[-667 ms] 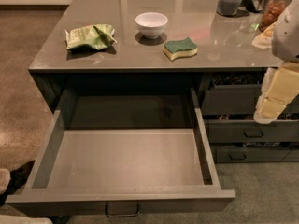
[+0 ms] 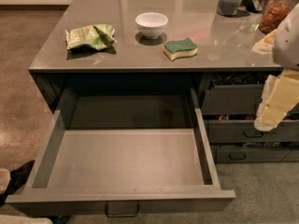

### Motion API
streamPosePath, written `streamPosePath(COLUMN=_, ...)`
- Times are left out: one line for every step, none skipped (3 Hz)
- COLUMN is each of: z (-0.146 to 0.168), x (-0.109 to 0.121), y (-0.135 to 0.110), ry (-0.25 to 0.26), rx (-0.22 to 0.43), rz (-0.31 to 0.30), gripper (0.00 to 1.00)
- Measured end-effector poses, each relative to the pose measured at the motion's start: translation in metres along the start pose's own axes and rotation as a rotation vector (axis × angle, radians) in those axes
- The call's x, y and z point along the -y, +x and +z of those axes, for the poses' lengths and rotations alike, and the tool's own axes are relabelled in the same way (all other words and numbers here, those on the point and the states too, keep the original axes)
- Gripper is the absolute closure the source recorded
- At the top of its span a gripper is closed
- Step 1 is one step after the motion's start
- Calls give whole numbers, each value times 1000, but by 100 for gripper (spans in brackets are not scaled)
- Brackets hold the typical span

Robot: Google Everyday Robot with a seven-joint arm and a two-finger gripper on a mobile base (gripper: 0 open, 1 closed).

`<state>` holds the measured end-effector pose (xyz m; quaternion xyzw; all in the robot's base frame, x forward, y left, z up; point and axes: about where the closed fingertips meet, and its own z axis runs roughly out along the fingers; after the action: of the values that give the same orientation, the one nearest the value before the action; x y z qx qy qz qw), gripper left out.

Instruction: Close top drawer

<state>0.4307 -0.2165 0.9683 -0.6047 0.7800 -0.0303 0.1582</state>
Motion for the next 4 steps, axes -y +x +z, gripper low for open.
streamPosePath(z=18, x=-20, y=7, ry=-35, rx=7, rz=6, gripper=0)
streamPosePath(z=45, x=-46, y=24, ry=-102, rx=-2, rz=20, gripper=0)
streamPosePath(z=66, x=-73, y=37, ry=-174, rx=-4, rz=9, gripper=19)
streamPosePath(z=84, x=-97, y=48, ry=-243, rx=-8, rz=-10, gripper=42)
